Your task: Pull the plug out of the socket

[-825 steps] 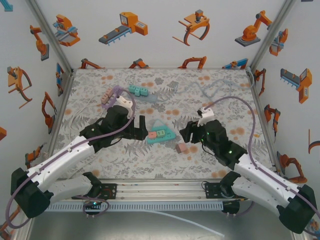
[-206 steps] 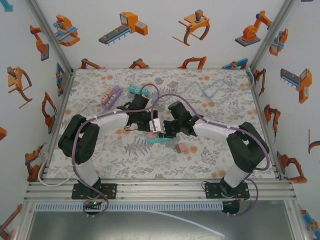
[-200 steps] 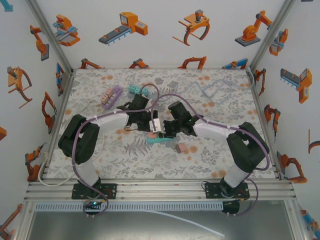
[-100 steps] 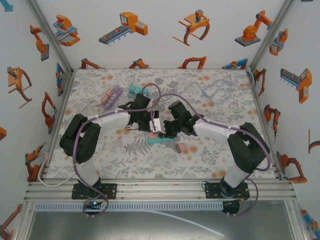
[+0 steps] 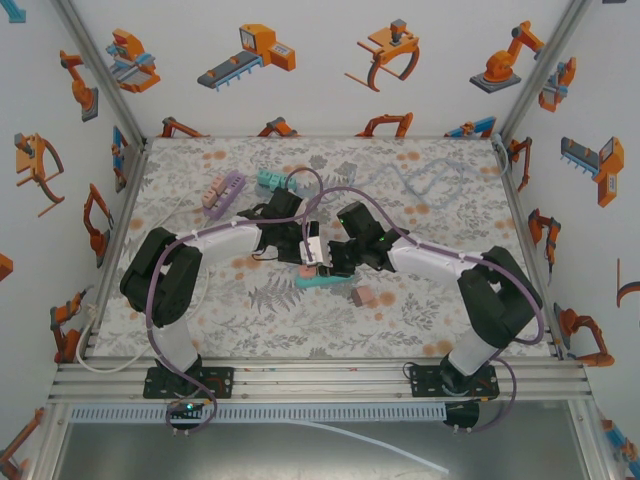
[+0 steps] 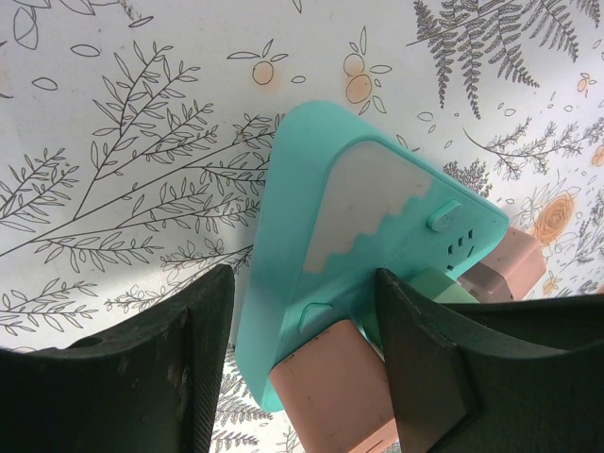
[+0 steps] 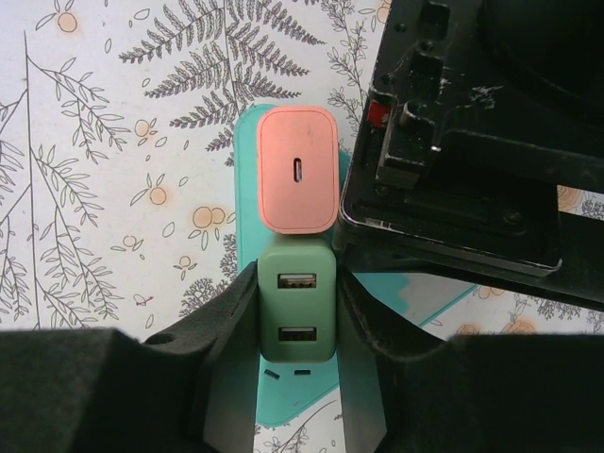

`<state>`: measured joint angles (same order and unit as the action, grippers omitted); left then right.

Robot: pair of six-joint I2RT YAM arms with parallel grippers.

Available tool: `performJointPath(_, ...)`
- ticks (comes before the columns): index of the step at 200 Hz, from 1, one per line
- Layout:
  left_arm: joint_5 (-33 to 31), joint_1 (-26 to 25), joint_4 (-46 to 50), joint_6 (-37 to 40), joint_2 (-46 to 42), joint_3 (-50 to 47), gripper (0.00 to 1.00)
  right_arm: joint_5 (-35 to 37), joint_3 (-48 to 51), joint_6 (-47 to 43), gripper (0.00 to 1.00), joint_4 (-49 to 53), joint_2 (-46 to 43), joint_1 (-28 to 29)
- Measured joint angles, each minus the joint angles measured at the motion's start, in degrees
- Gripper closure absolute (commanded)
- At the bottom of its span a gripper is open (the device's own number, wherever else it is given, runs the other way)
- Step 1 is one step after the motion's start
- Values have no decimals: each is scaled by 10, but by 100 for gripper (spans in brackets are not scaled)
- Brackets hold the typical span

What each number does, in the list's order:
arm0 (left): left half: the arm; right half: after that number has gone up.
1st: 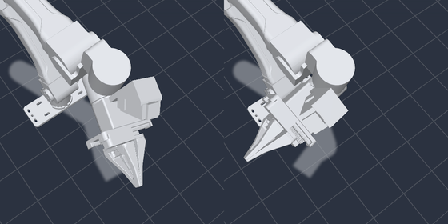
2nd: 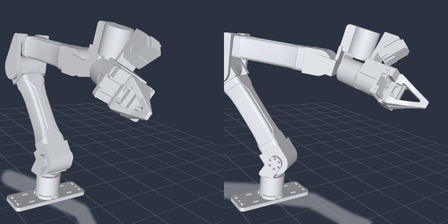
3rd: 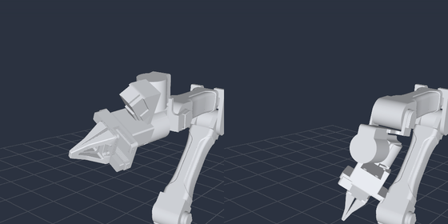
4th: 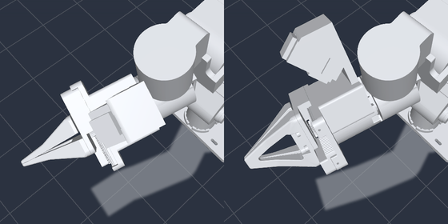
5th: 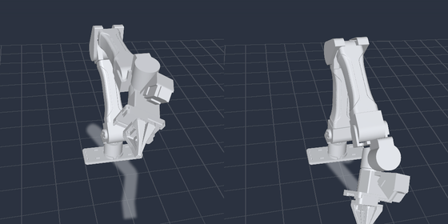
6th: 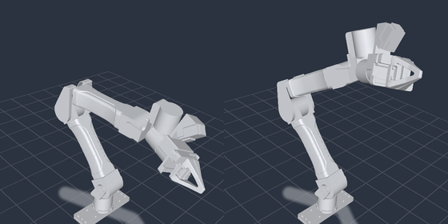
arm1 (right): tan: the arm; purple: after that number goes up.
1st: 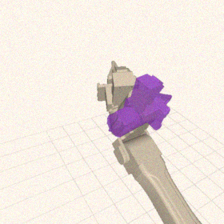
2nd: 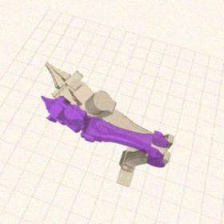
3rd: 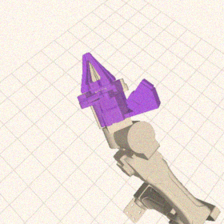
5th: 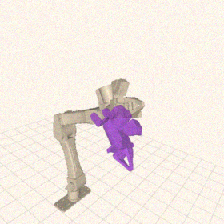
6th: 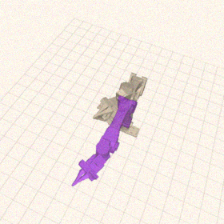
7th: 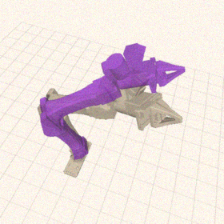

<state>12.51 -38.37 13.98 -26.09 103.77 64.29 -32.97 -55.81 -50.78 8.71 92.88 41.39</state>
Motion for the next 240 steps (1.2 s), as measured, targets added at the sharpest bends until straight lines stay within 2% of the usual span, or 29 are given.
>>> performJointPath(90, -2, 1, -6, 0, -5, -5, 44, -32, 5, 22, 100, 9, -81, 8)
performJointPath(132, 9, 2, -21, 5, -9, -12, 43, -29, 43, 99, 100, -28, -165, 8)
performJointPath(164, 9, 2, -20, 16, -9, -11, 38, 15, 52, 261, 100, -45, -234, 8)
performJointPath(240, -13, 3, 26, 46, -48, -7, 28, 178, 80, 738, 100, -43, -358, 8)
